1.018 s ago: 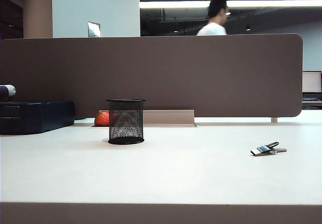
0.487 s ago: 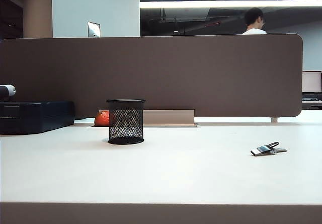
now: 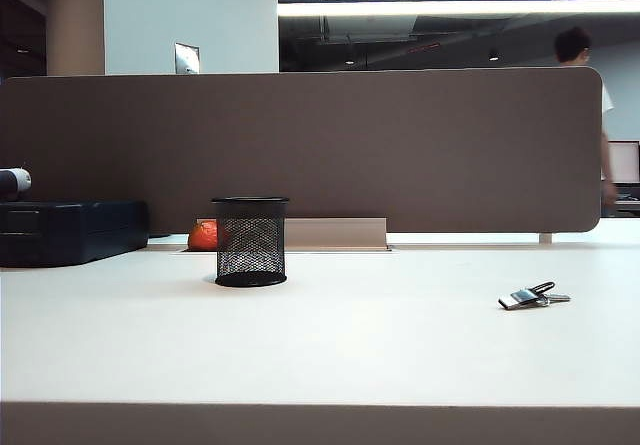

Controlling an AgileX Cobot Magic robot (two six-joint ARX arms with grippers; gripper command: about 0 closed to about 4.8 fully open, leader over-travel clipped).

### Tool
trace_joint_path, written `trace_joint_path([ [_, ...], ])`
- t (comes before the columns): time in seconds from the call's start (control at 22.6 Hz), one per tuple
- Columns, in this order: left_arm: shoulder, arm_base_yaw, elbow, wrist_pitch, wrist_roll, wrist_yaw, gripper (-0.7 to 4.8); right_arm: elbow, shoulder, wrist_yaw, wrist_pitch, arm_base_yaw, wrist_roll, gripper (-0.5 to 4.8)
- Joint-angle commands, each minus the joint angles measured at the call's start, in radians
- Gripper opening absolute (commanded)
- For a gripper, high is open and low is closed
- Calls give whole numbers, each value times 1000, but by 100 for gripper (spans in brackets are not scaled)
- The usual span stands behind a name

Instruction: Pick up a bunch of keys from the table, then put them into the black basket.

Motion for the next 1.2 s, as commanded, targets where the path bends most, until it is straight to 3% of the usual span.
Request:
trace_joint_path([
  [0.04,2,2,63,-142,-26,40,-6,115,18,1,-142,0,10,-5],
  [0.18,4,2,140,-259,-76,66,-6,238,83,-27,-272,2,13,-5],
  [0.31,5,2,198,-274,-90,143,-6,343,179,-56,-381,2,68,-5],
  [0.58,43,2,335,-417,-90,188,-6,552,416,-216,-525,2,124,-5],
  [0.8,152,2,455,-525,-90,311,-6,682,518,-246,-654,2,125,-5],
  [1.2,324,2,591,-574,-89,420,-6,729,597,-343,-743,2,131,9],
])
